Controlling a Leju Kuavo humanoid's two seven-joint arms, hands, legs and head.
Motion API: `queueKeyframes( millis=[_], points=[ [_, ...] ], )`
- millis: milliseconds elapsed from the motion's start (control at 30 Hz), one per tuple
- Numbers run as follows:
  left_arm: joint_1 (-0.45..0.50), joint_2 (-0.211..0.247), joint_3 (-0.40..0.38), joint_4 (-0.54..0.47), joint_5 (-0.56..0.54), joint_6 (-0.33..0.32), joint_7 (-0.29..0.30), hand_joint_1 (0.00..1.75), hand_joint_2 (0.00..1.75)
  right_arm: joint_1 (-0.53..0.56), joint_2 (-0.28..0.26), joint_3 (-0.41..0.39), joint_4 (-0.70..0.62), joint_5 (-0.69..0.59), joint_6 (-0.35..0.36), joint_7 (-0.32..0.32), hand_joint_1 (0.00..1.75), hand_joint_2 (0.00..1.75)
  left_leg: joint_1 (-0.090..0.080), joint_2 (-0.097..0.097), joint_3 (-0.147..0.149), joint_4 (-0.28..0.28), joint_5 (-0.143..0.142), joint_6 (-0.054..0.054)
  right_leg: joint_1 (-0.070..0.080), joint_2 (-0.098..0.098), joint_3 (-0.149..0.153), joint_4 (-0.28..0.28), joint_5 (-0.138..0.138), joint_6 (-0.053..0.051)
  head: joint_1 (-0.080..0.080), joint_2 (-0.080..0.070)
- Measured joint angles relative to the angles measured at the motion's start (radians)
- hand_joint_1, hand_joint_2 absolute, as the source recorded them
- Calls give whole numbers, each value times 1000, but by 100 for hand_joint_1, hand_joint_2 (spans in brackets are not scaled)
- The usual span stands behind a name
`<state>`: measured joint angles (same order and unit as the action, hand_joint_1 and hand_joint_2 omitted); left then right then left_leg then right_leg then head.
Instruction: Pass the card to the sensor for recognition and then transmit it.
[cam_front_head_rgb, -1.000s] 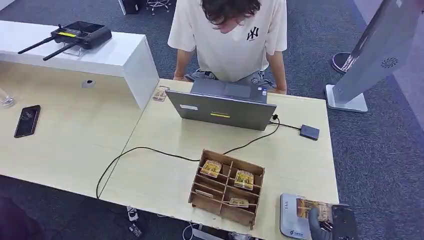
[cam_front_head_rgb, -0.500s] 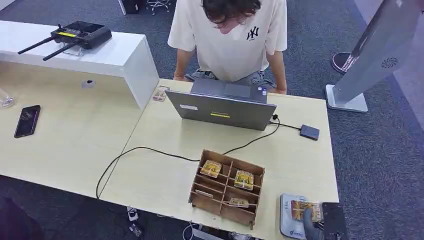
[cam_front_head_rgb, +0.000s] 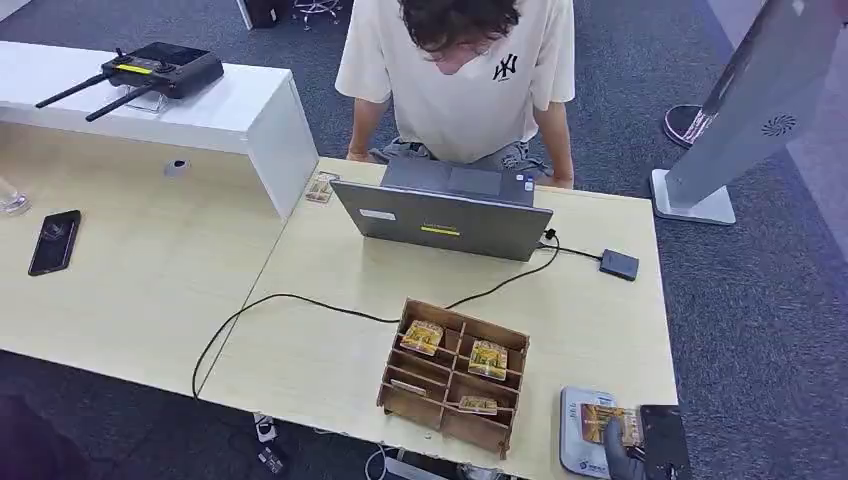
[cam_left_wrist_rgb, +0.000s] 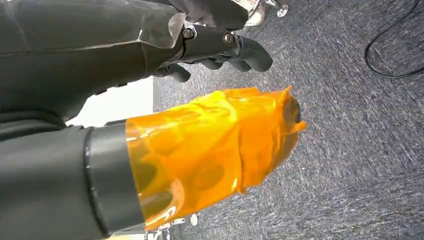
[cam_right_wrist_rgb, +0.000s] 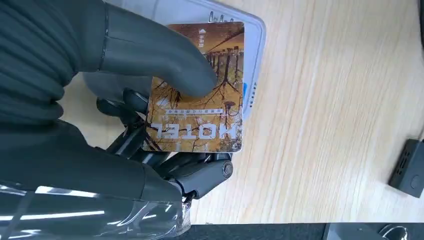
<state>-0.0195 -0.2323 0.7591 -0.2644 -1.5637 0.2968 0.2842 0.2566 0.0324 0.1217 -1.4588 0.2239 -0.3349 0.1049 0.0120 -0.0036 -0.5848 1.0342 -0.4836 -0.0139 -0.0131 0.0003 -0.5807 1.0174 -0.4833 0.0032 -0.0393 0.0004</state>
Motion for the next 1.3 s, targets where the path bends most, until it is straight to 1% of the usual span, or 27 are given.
queueKeyframes(
  millis=[100, 633, 1300],
  points=[
    [0, 0, 0, 0, 0, 0, 0, 0, 0, 0, 0, 2, 0, 8, 0, 1, 175, 175, 0, 0, 0, 0, 0, 0, 0, 0, 0, 0, 0, 0, 0, 0],
    [0, 0, 0, 0, -2, 0, 6, 0, 0, -6, 0, 41, -1, 85, 1, 50, 175, 175, 0, 0, 0, 0, 0, 0, 0, 0, 0, 0, 0, 0, 0, 0],
    [0, 0, 0, 0, -2, 0, 6, 0, 0, -11, -10, 74, -1, 116, 1, 71, 175, 175, 0, 0, 0, 0, 0, 0, 0, 0, 0, 0, 0, 0, 0, 0]
  ],
)
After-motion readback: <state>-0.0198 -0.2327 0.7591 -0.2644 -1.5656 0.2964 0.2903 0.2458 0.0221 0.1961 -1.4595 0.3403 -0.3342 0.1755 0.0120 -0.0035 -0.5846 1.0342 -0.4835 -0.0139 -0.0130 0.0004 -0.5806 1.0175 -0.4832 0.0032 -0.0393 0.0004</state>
